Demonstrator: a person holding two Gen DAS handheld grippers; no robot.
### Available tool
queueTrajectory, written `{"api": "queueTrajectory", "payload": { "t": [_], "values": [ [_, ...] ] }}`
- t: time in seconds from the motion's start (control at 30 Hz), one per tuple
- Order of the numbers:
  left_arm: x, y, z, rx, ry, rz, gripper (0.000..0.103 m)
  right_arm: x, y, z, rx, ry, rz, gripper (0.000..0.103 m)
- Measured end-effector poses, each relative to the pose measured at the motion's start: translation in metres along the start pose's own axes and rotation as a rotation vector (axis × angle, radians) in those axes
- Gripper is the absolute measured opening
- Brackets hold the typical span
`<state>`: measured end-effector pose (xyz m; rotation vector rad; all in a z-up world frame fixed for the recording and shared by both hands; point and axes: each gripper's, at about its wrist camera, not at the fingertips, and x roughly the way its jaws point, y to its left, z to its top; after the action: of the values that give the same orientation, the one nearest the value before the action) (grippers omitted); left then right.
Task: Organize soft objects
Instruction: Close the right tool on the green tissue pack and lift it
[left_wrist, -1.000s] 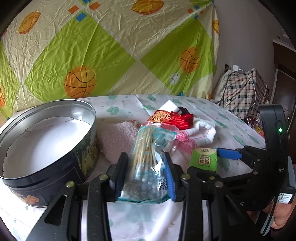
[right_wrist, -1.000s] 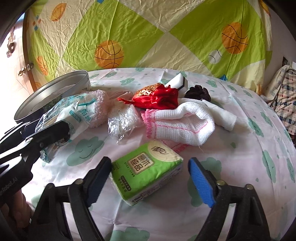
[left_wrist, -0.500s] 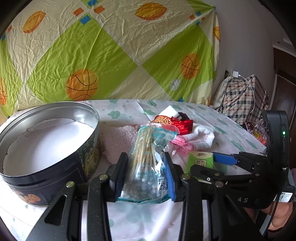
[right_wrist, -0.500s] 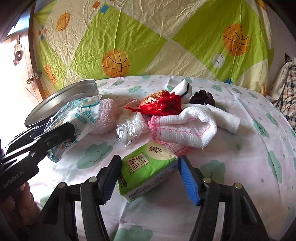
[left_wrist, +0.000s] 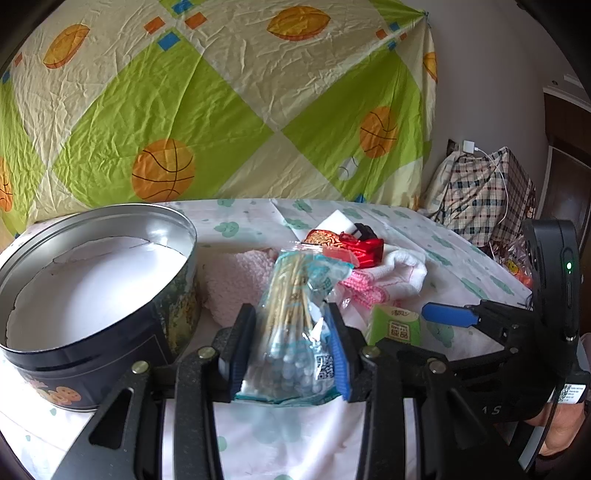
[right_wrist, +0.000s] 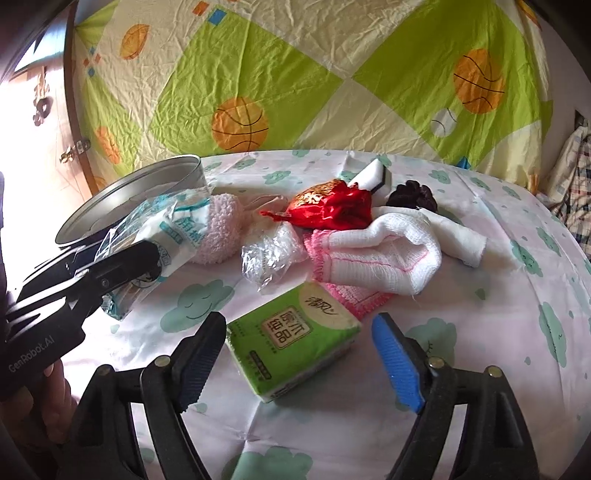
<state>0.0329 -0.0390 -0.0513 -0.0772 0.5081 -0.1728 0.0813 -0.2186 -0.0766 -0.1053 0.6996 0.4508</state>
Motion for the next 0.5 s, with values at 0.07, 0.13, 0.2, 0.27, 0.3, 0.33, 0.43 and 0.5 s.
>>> {"api": "queueTrajectory", "payload": {
  "t": [0.07, 0.13, 0.2, 0.27, 0.3, 0.33, 0.43, 0.5],
  "values": [
    [0.0, 0.0, 0.0, -0.001, 0.0, 0.0, 0.037, 0.002, 0.005, 0.0, -0.025, 0.013, -0.024, 0.083],
    [0.0, 0.0, 0.0, 0.0, -0.001, 0.0, 0.037, 0.004, 0.009, 0.0, -0.051, 0.019, -0.049, 0.083],
    [0.0, 0.0, 0.0, 0.0, -0.001, -0.001, 0.037, 0.006, 0.012, 0.001, -0.073, 0.035, -0.05, 0.083],
    [0.0, 0.0, 0.001, -0.001, -0.001, 0.0, 0.037, 0.007, 0.013, 0.001, -0.086, 0.043, -0.048, 0.083],
    [0.0, 0.0, 0.001, -0.001, -0.001, -0.001, 0.037, 0.009, 0.013, 0.001, -0.092, 0.053, -0.044, 0.083],
    [0.0, 0.0, 0.0, -0.002, -0.001, -0.001, 0.037, 0.011, 0.014, 0.001, -0.103, 0.068, -0.047, 0.083],
    [0.0, 0.0, 0.001, 0.0, 0.0, -0.001, 0.037, 0.01, 0.018, 0.001, -0.118, 0.064, -0.06, 0.083],
    [0.0, 0.0, 0.0, 0.002, 0.0, -0.002, 0.037, 0.009, 0.016, 0.0, -0.11, 0.059, -0.061, 0.083]
  ]
}}
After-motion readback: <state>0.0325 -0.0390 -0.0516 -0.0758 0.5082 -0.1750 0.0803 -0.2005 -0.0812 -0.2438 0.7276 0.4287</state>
